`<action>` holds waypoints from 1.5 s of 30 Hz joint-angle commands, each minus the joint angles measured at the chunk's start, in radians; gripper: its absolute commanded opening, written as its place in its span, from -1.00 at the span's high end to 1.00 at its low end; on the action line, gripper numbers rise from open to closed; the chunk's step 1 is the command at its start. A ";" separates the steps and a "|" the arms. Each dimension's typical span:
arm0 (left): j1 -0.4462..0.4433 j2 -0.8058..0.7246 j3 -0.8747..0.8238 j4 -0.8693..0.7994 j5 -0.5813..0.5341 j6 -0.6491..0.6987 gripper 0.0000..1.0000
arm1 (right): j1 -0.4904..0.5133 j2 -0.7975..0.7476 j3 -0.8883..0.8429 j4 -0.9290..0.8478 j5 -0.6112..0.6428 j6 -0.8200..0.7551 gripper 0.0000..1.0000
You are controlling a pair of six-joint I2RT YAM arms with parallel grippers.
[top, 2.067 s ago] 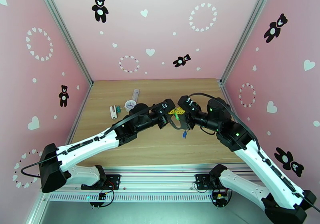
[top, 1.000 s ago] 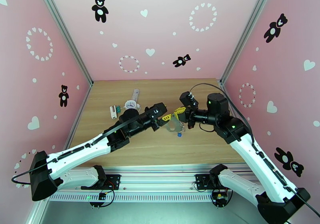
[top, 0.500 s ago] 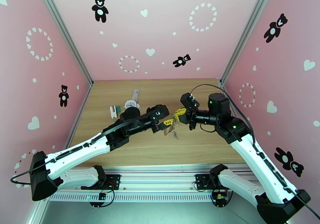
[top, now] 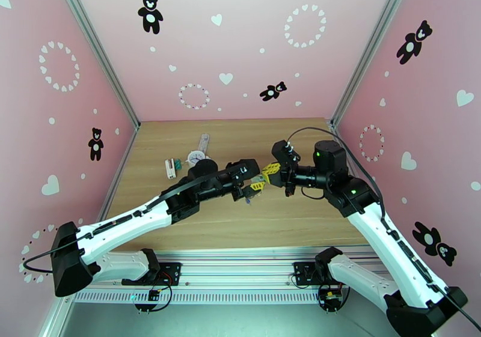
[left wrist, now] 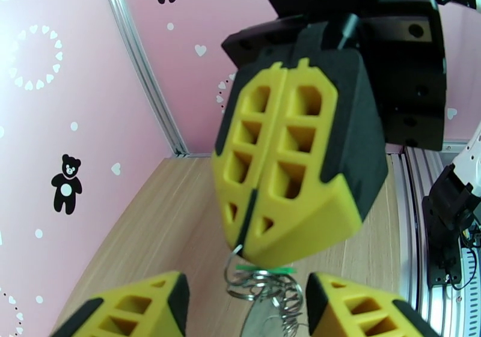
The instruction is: Remove the keys from the keyring
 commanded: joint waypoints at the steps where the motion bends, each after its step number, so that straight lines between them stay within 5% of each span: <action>1: 0.005 0.011 -0.013 0.065 -0.024 -0.025 -0.06 | -0.004 -0.027 0.030 0.017 -0.019 0.006 1.00; 31: 0.004 -0.012 -0.066 0.133 -0.042 -0.106 0.49 | -0.004 -0.057 0.000 0.056 0.005 0.037 1.00; 45: 0.025 -0.041 -0.134 0.308 -0.028 -0.263 0.50 | -0.005 -0.083 -0.021 0.097 0.011 0.065 1.00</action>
